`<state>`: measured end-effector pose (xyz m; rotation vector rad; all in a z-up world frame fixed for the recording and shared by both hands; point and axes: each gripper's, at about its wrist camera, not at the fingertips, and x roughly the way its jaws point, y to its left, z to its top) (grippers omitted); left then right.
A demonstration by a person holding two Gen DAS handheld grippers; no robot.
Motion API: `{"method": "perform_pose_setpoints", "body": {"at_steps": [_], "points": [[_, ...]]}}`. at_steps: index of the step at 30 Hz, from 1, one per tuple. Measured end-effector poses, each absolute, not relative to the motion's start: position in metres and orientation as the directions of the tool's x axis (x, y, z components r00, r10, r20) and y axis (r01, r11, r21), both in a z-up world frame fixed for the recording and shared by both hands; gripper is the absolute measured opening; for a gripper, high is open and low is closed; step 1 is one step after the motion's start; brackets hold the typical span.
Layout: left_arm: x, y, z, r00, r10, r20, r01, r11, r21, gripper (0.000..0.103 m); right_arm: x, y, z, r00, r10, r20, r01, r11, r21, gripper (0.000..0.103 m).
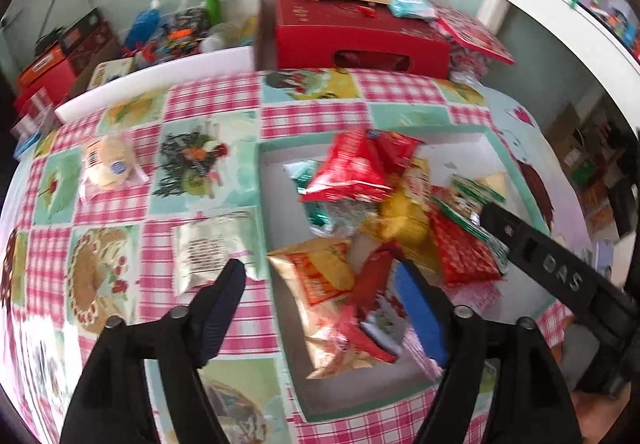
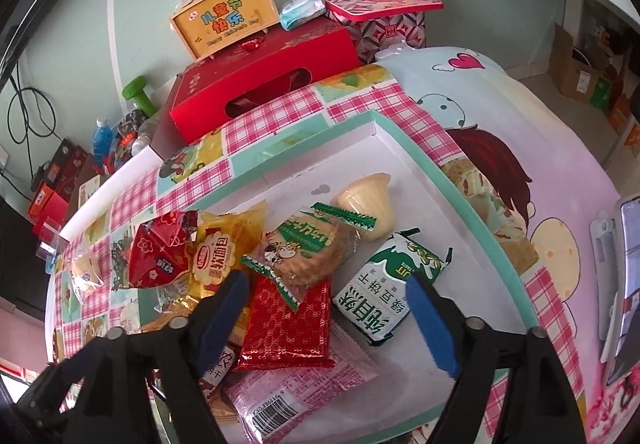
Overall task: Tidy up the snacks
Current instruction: 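Withdraw both tools from the tray back over the tablecloth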
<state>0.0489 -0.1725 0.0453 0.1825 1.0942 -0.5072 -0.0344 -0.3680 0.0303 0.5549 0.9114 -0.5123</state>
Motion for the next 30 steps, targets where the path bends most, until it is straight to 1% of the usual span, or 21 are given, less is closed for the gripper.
{"method": "perform_pose_setpoints", "body": {"at_steps": [5, 10, 16, 17, 20, 26, 30], "points": [[0.062, -0.155, 0.043, 0.379, -0.269, -0.885, 0.395, 0.912, -0.108, 0.081, -0.030, -0.360, 0.033, 0.513, -0.183, -0.839, 0.616, 0.759, 0.212, 0.103], [0.077, -0.133, 0.033, 0.366, -0.235, -0.900, 0.278, 0.951, -0.135, 0.083, -0.023, -0.350, 0.037, 0.509, -0.193, -0.839, 0.601, 0.778, 0.186, 0.103], [0.087, -0.118, 0.027, 0.356, -0.208, -0.911, 0.202, 0.969, -0.142, 0.083, -0.016, -0.337, 0.041, 0.510, -0.196, -0.838, 0.569, 0.807, 0.158, 0.103], [0.088, -0.115, 0.026, 0.357, -0.204, -0.911, 0.191, 0.971, -0.142, 0.084, -0.016, -0.335, 0.042, 0.511, -0.198, -0.836, 0.566, 0.810, 0.155, 0.103], [0.093, -0.107, 0.025, 0.367, -0.180, -0.913, 0.155, 0.979, -0.131, 0.094, -0.014, -0.328, 0.049, 0.523, -0.203, -0.828, 0.550, 0.823, 0.146, 0.103], [0.101, -0.092, 0.027, 0.385, -0.160, -0.909, 0.105, 0.986, -0.129, 0.094, -0.010, -0.313, 0.060, 0.541, -0.213, -0.813, 0.520, 0.845, 0.124, 0.103], [0.106, -0.083, 0.032, 0.427, -0.102, -0.898, 0.091, 0.993, -0.069, 0.094, -0.009, -0.305, 0.068, 0.554, -0.220, -0.803, 0.504, 0.856, 0.113, 0.103]]}}
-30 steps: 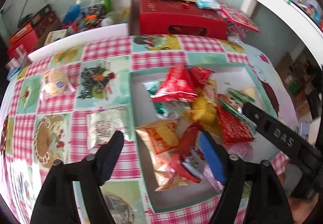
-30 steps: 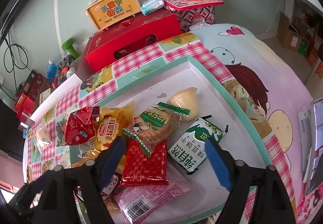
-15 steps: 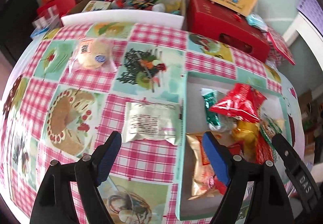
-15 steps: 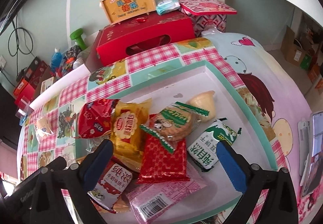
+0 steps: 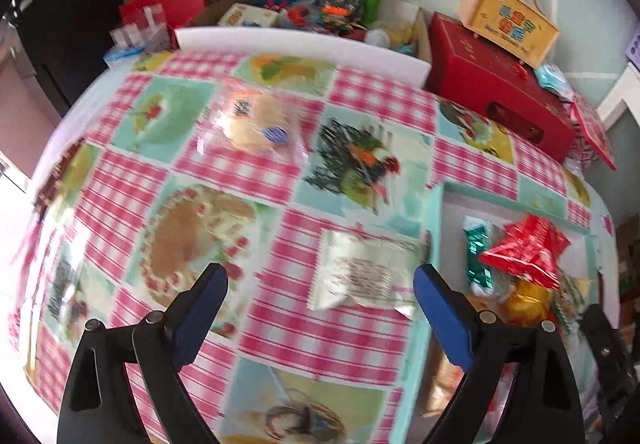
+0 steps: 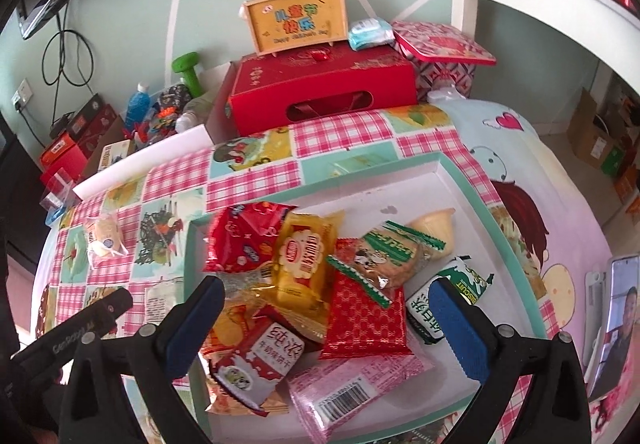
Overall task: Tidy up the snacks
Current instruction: 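Withdraw both tools from the tray back over the tablecloth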
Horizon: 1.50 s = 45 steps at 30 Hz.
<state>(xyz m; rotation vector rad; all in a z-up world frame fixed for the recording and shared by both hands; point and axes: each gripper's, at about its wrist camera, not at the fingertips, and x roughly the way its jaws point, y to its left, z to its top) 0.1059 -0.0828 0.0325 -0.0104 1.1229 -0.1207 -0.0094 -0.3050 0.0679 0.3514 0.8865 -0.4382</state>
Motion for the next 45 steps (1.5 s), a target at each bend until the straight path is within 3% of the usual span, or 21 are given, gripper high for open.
{"method": "perform_pose_setpoints", "body": {"at_steps": [9, 23, 29, 36, 45], "points": [[0.121, -0.047, 0.042, 0.481, -0.007, -0.877, 0.015, 1.000, 0.000, 0.094, -0.002, -0.260, 0.097, 0.648, -0.158, -0.745, 0.391, 0.909, 0.147, 0.103], [0.144, 0.034, 0.033, 0.450, 0.096, -0.888, -0.190, 0.982, 0.010, 0.094, 0.026, -0.203, 0.078, 0.641, -0.034, -0.767, 0.243, 0.957, 0.161, 0.103], [0.149, 0.043, 0.027, 0.437, 0.072, -0.897, -0.174, 0.985, -0.006, 0.094, 0.042, -0.190, 0.052, 0.604, 0.060, -0.795, 0.207, 0.951, 0.229, 0.103], [0.160, 0.046, 0.019, 0.421, 0.027, -0.907, -0.157, 0.987, -0.044, 0.094, 0.055, -0.179, 0.031, 0.567, 0.051, -0.822, 0.201, 0.960, 0.197, 0.103], [0.169, 0.051, 0.002, 0.378, 0.044, -0.925, -0.122, 0.993, -0.003, 0.094, 0.061, -0.171, 0.012, 0.543, 0.053, -0.838, 0.212, 0.957, 0.198, 0.102]]}}
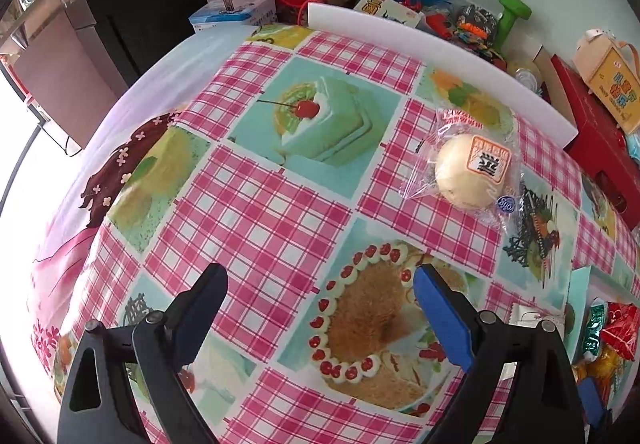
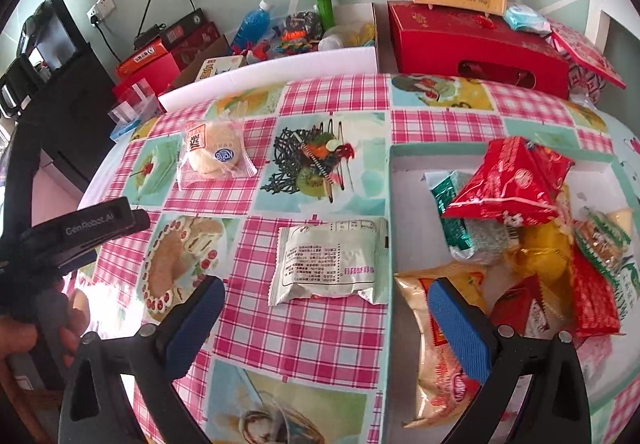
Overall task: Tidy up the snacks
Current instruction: 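Withdraw both tools from the tray back over the tablecloth, then close the right tool on the white printed biscuit packet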
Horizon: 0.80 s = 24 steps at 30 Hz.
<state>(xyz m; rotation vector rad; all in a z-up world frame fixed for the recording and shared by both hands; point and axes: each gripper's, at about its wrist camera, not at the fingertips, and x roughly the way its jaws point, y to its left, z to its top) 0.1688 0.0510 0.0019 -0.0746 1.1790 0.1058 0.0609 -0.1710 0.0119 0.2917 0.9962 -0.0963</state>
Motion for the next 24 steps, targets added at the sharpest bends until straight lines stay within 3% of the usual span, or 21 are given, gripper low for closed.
{"method": "perform_pose_setpoints", "body": {"at_steps": [9, 24], "points": [[0.174, 0.059, -0.007, 0.358, 0.010, -0.933, -0.132, 0.990, -0.040, 0.094, 0.074, -0.153, 0.002, 0.524, 0.018, -0.852, 0.174, 0.976, 0.127, 0.078], [0.176, 0.067, -0.012, 0.347, 0.011, -0.938, -0.145, 0.989, -0.042, 0.094, 0.099, -0.143, -0.014, 0.486, -0.050, -0.872, 0.166, 0.986, 0.036, 0.075]]}}
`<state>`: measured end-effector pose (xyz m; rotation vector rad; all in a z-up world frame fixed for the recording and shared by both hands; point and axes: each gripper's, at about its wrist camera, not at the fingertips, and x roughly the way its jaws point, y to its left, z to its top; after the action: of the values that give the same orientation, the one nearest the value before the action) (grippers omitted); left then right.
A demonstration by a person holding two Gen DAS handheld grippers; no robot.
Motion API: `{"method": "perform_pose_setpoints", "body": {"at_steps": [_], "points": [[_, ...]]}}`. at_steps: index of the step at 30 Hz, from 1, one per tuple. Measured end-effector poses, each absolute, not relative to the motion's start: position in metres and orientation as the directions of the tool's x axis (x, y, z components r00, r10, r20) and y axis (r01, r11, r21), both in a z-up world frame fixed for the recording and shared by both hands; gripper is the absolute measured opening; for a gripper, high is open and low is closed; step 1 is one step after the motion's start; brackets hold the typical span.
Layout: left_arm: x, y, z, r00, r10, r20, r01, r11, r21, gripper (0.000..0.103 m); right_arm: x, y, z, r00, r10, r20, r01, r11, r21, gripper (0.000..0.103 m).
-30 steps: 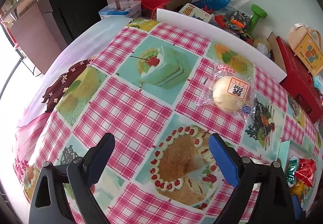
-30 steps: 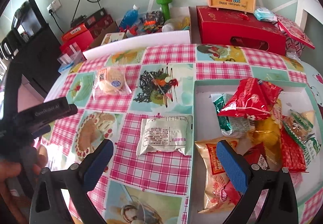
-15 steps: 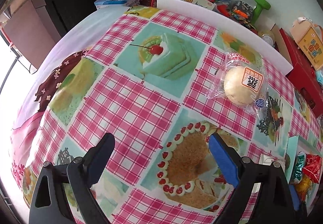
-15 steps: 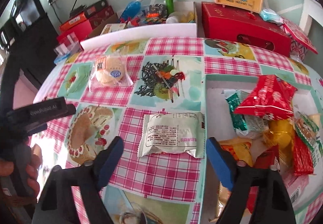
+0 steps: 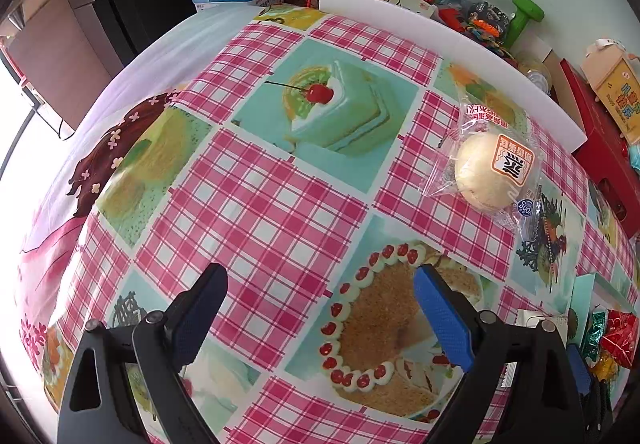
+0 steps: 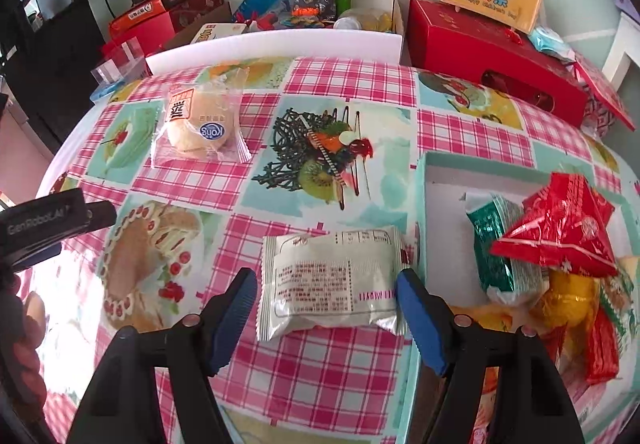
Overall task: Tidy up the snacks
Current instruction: 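Close the right tool on the white printed biscuit packet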
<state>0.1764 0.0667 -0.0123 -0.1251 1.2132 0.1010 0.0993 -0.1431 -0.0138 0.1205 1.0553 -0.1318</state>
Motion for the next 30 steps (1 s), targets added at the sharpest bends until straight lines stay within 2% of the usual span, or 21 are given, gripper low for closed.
{"method": "perform_pose_setpoints", "body": {"at_steps": [11, 18, 21, 30], "points": [[0.175, 0.066, -0.013, 0.347, 0.010, -0.938, -0.142, 0.989, -0.042, 0.094, 0.101, -0.124, -0.015, 0.497, 0.052, -0.866, 0.092, 0.989, 0.112, 0.075], [0.176, 0.066, -0.013, 0.345, 0.011, -0.938, -0.144, 0.989, -0.042, 0.094, 0.104, -0.139, -0.019, 0.496, 0.016, -0.868, 0.158, 0.981, 0.109, 0.075], [0.176, 0.066, -0.014, 0.345, 0.011, -0.938, -0.141, 0.989, -0.041, 0.094, 0.103, -0.142, -0.023, 0.486, 0.046, -0.873, 0.164, 0.976, 0.143, 0.075], [0.175, 0.066, -0.017, 0.343, 0.015, -0.939, -0.145, 0.989, -0.038, 0.094, 0.114, -0.115, -0.032, 0.455, 0.023, -0.890, 0.082, 0.994, 0.068, 0.082]]}}
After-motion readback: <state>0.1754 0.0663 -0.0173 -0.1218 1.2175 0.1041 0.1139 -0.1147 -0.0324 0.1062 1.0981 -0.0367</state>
